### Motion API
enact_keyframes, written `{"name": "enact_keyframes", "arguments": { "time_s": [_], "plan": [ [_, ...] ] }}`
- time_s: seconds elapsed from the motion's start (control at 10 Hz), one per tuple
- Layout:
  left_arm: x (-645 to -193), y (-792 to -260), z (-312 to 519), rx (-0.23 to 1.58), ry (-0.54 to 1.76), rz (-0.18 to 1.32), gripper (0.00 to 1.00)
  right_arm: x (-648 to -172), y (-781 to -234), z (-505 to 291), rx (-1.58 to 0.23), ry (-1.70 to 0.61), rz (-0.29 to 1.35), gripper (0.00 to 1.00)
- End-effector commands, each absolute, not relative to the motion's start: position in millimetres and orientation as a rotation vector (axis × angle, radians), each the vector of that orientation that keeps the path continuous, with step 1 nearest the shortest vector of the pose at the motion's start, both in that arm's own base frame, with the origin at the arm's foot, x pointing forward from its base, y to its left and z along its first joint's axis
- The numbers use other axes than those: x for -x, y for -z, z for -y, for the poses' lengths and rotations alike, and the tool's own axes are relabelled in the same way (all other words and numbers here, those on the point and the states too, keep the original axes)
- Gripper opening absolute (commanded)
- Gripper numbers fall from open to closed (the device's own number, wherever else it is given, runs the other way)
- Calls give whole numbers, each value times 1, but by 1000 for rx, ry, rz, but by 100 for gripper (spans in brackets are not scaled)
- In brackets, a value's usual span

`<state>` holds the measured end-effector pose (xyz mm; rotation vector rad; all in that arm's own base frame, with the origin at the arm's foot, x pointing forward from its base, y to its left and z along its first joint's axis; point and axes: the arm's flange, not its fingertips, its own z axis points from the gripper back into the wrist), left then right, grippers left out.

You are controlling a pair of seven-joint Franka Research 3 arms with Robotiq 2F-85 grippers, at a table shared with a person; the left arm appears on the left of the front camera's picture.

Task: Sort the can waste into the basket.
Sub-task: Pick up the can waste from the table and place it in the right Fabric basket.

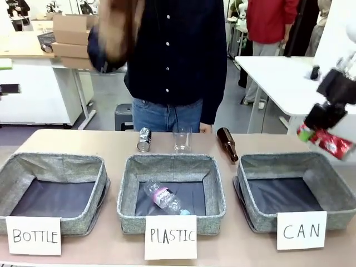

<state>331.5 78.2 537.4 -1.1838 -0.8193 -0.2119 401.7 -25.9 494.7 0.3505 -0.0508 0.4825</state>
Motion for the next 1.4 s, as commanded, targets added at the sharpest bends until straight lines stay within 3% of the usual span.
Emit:
{"name": "enact_keyframes", "arguments": {
  "time_s": [0.0, 0.5, 0.6, 1.3],
  "plan": [
    [-333, -537, -77, 1194, 226, 847, 100, -394, -482, 34, -377, -512, 91, 0],
    [-333, -537, -77, 1194, 226, 847, 100, -396, -481, 27, -382, -501, 93, 0],
    [-333, -537, -77, 1194, 226, 847, 100, -395, -479, 27, -378, -507, 91, 100],
    [-333, -537, -77, 1194, 226, 847, 100, -403, -479, 22, -376, -529, 69, 100]
  ]
}}
